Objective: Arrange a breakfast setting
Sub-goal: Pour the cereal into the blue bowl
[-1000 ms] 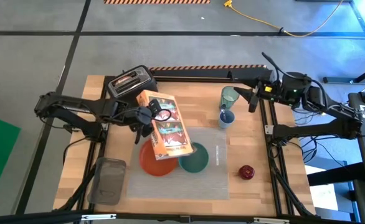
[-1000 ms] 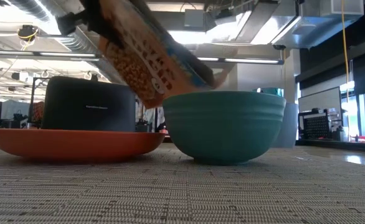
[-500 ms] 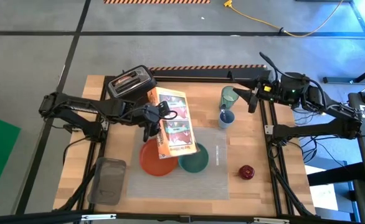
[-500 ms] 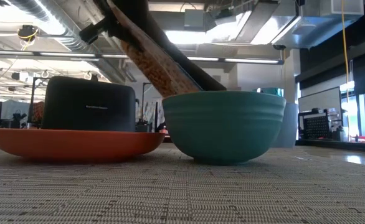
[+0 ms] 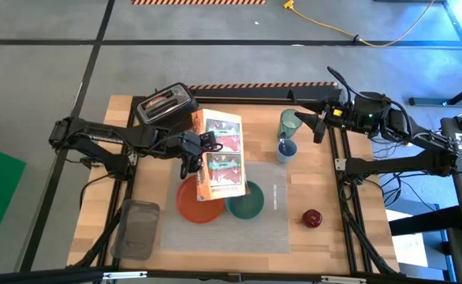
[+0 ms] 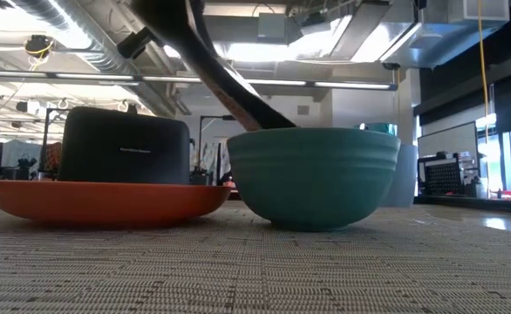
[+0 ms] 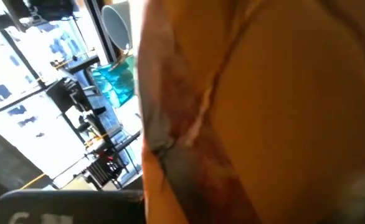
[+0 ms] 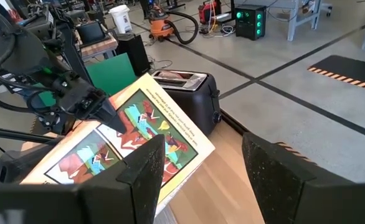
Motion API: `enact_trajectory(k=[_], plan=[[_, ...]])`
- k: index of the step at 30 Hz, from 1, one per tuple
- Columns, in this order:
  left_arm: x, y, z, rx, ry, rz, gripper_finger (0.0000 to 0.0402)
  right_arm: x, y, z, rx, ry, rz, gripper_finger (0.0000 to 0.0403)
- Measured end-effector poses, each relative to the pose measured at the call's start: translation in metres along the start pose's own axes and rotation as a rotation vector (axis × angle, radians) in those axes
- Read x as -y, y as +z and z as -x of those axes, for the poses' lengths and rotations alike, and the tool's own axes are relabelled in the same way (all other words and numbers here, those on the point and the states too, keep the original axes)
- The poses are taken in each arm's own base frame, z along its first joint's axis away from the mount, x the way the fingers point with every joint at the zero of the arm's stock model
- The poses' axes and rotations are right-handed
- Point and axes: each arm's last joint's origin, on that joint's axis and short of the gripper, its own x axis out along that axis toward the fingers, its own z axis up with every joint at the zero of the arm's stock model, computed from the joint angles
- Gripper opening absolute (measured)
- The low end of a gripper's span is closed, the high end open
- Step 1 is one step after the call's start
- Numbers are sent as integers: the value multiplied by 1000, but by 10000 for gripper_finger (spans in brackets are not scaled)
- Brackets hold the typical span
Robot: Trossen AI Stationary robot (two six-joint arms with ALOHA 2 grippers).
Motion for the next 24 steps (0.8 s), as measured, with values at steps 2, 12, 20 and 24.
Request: enact_trajectory(k=[2, 12, 20, 24], plan=[[-1, 0, 0, 0, 8, -11, 94, 0, 0, 0, 0, 0, 0, 204], [-3, 0, 0, -1, 29, -65, 94, 0, 0, -3, -6, -2, 1, 204], [-4, 0, 0, -1, 37, -86, 94, -1, -1, -4, -10, -4, 2, 204], [-7, 0, 0, -4, 66, -91, 95, -1, -1, -5, -11, -4, 2, 204]])
